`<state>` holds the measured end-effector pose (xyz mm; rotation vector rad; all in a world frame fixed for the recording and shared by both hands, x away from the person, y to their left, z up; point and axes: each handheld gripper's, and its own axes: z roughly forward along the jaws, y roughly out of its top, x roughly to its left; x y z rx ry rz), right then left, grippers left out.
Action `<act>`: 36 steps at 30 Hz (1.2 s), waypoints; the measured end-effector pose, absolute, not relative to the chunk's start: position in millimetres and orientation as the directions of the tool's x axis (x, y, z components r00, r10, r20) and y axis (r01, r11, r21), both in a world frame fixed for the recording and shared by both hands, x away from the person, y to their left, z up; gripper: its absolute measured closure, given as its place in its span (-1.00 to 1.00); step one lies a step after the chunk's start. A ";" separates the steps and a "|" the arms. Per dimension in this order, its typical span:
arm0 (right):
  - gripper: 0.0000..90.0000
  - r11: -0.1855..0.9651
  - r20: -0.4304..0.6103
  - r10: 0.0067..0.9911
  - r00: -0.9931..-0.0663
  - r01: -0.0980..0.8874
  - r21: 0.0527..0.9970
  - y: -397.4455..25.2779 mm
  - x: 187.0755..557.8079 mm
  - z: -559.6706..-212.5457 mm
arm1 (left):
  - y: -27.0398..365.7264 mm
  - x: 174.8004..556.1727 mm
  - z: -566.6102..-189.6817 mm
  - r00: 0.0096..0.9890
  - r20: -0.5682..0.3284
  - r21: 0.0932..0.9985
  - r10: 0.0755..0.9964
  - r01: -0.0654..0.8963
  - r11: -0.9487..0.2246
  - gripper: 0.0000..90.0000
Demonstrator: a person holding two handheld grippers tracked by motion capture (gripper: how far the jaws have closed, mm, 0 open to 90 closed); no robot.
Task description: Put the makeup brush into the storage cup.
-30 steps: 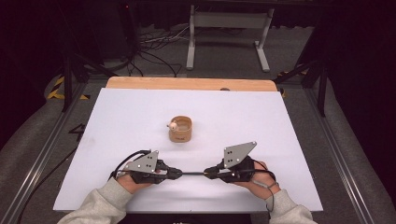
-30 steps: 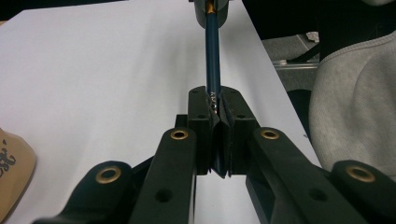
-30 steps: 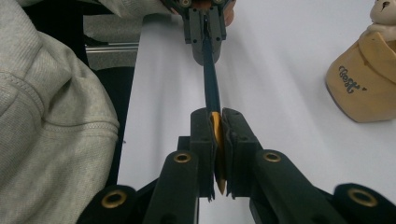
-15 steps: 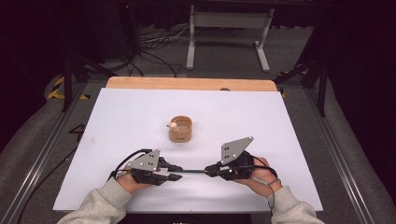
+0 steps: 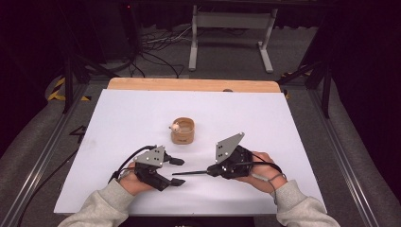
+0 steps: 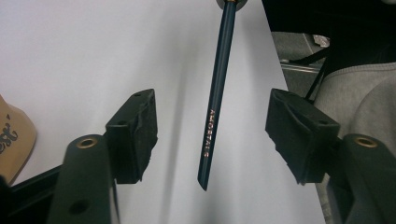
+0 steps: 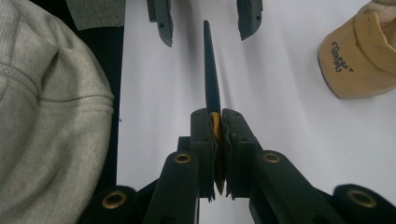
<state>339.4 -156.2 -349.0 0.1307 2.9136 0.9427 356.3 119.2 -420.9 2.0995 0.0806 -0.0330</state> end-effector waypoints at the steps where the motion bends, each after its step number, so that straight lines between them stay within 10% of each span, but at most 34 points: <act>1: 0.88 0.811 -0.043 0.108 -0.993 0.063 0.582 -154.7 339.7 -347.0 | 118.6 356.6 -420.3 0.997 -0.057 0.859 0.043 0.071 -0.507 -0.29; 36: 0.87 0.921 -0.058 0.003 -0.998 -0.020 0.390 -97.0 347.7 -335.6 | 104.6 359.8 -414.8 0.997 -0.077 0.815 0.018 0.073 -0.575 0.11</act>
